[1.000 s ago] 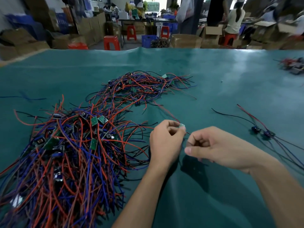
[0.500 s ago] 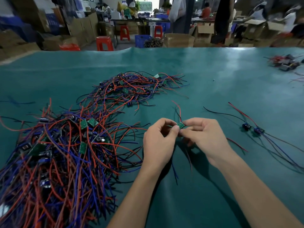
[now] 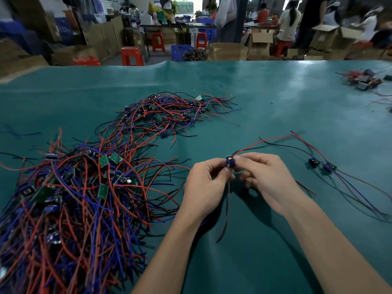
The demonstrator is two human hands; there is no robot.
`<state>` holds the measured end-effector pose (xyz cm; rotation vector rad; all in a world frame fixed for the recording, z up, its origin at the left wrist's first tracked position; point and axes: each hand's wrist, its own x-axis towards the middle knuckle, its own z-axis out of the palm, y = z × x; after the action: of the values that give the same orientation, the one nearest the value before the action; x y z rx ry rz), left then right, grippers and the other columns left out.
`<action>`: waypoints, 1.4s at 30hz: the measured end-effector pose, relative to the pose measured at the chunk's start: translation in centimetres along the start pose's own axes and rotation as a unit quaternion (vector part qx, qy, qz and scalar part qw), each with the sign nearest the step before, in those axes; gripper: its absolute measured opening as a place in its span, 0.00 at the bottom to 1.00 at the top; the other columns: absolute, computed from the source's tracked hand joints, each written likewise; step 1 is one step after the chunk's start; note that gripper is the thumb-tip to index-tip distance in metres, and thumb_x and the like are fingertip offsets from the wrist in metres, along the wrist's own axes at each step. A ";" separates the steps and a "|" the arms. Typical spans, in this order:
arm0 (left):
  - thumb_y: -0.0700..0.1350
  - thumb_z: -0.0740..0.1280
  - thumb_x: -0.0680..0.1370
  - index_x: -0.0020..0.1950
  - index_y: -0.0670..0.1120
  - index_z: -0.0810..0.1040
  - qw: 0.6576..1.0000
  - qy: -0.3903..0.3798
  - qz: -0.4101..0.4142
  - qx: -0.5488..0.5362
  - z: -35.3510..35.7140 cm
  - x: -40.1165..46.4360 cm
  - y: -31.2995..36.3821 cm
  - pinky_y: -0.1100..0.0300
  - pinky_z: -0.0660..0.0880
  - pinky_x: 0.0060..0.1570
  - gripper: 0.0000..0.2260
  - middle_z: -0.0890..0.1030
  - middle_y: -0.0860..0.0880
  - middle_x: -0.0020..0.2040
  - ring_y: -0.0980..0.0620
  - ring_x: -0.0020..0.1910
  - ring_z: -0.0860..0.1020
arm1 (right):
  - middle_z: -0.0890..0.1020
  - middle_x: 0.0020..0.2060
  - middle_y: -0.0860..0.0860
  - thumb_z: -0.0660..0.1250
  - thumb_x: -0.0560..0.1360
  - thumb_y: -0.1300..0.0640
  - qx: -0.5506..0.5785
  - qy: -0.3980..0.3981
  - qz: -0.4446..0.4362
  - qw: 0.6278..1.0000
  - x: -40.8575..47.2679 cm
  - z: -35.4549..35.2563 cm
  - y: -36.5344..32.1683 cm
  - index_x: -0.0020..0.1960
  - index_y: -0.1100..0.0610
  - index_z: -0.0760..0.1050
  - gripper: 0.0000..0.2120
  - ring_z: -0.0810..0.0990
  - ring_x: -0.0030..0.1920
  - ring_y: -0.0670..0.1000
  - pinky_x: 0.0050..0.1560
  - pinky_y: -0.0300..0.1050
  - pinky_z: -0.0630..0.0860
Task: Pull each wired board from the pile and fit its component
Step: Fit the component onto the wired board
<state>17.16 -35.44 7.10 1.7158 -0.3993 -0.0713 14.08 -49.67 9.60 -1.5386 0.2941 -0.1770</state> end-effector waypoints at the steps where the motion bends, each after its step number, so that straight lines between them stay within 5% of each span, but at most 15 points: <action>1: 0.51 0.66 0.74 0.49 0.51 0.86 1.000 -0.007 -0.002 0.000 -0.1 0.0 0.0 0.45 0.79 0.54 0.11 0.86 0.53 0.39 0.52 0.41 0.83 | 0.84 0.37 0.54 0.70 0.78 0.63 0.021 -0.015 0.010 1.000 0.0 0.0 0.0 0.43 0.59 0.86 0.07 0.73 0.31 0.48 0.29 0.38 0.68; 4: 0.52 0.65 0.74 0.43 0.51 0.83 0.999 -0.035 -0.013 -0.007 -0.1 0.0 0.1 0.44 0.77 0.46 0.09 0.82 0.53 0.34 0.53 0.34 0.76 | 0.86 0.42 0.52 0.70 0.75 0.64 0.083 -0.067 0.014 0.994 -0.1 -0.5 -0.4 0.48 0.61 0.87 0.06 0.71 0.34 0.48 0.36 0.42 0.65; 8: 0.53 0.63 0.74 0.44 0.42 0.82 0.999 -0.033 -0.012 -0.004 0.0 -0.1 0.2 0.47 0.69 0.38 0.15 0.76 0.50 0.30 0.50 0.33 0.70 | 0.84 0.40 0.55 0.74 0.68 0.57 0.083 -0.080 -0.026 0.993 -0.1 -0.7 -0.4 0.46 0.60 0.87 0.09 0.72 0.33 0.48 0.31 0.38 0.65; 15: 0.53 0.62 0.75 0.40 0.50 0.83 1.000 -0.024 -0.008 0.001 0.1 -0.3 0.2 0.57 0.66 0.36 0.12 0.74 0.55 0.27 0.55 0.29 0.70 | 0.82 0.37 0.55 0.73 0.75 0.63 0.009 0.125 -0.134 0.983 0.9 -1.9 -0.5 0.41 0.60 0.84 0.05 0.71 0.29 0.45 0.29 0.36 0.67; 19: 0.55 0.62 0.75 0.43 0.53 0.83 0.999 -0.029 -0.018 0.026 0.1 -0.4 0.0 0.57 0.67 0.38 0.12 0.75 0.55 0.28 0.54 0.30 0.71 | 0.81 0.39 0.56 0.71 0.78 0.63 0.105 0.239 -0.143 0.955 1.3 -4.6 -1.3 0.42 0.60 0.80 0.06 0.73 0.29 0.44 0.30 0.36 0.70; 24: 0.46 0.62 0.82 0.43 0.49 0.80 0.999 0.028 -0.013 -0.007 0.1 -0.1 -0.2 0.59 0.66 0.33 0.10 0.77 0.55 0.27 0.56 0.28 0.70 | 0.80 0.35 0.54 0.67 0.81 0.63 0.268 0.358 -0.076 0.891 1.2 -5.8 -1.7 0.42 0.59 0.75 0.09 0.81 0.30 0.47 0.46 0.41 0.81; 26: 0.44 0.61 0.83 0.45 0.48 0.79 0.998 0.049 -0.009 -0.024 0.0 0.0 -0.2 0.56 0.69 0.35 0.10 0.78 0.54 0.28 0.51 0.31 0.73 | 0.79 0.34 0.55 0.67 0.81 0.61 0.207 0.323 -0.052 0.922 1.2 -4.6 -1.3 0.41 0.60 0.76 0.09 0.80 0.28 0.47 0.40 0.43 0.79; 28: 0.48 0.60 0.80 0.45 0.48 0.78 0.999 0.037 -0.006 -0.030 0.1 0.1 -0.2 0.49 0.75 0.40 0.09 0.81 0.52 0.30 0.51 0.32 0.76 | 0.82 0.33 0.55 0.69 0.80 0.56 0.073 0.205 -0.051 0.975 0.6 -2.1 -0.5 0.41 0.60 0.80 0.11 0.80 0.29 0.47 0.31 0.41 0.76; 30: 0.51 0.60 0.78 0.46 0.47 0.78 1.000 0.012 -0.003 -0.017 0.1 0.3 -0.2 0.45 0.80 0.46 0.10 0.84 0.51 0.33 0.50 0.34 0.80 | 0.86 0.35 0.51 0.72 0.78 0.54 -0.045 0.093 -0.098 0.990 -0.2 0.7 0.3 0.42 0.58 0.84 0.10 0.82 0.34 0.44 0.32 0.37 0.77; 32: 0.53 0.60 0.77 0.45 0.50 0.78 1.000 -0.016 0.006 0.016 0.1 0.5 -0.4 0.43 0.80 0.50 0.10 0.85 0.50 0.35 0.49 0.37 0.83 | 0.86 0.35 0.47 0.73 0.77 0.58 -0.106 0.068 -0.174 0.977 -0.6 2.0 0.5 0.42 0.55 0.84 0.06 0.81 0.35 0.41 0.37 0.35 0.78; 38: 0.60 0.58 0.79 0.44 0.57 0.76 0.988 -0.032 0.021 0.151 0.1 0.0 0.3 0.53 0.77 0.49 0.11 0.83 0.64 0.35 0.63 0.39 0.80 | 0.82 0.32 0.45 0.72 0.76 0.52 -0.072 0.194 -0.324 0.923 -0.7 1.2 -6.8 0.36 0.47 0.82 0.11 0.76 0.33 0.46 0.38 0.44 0.73; 42: 0.58 0.59 0.79 0.43 0.57 0.77 0.987 -0.014 0.004 0.157 0.1 -0.2 0.6 0.56 0.77 0.52 0.11 0.83 0.65 0.36 0.64 0.41 0.81 | 0.81 0.29 0.47 0.72 0.77 0.52 -0.061 0.022 -0.373 0.926 -1.4 7.2 -14.5 0.35 0.52 0.83 0.12 0.77 0.32 0.47 0.33 0.42 0.73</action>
<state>16.83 -35.60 7.65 2.0262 -0.4578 -0.0274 15.93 -42.77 24.21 -1.7102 -0.2691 -0.8036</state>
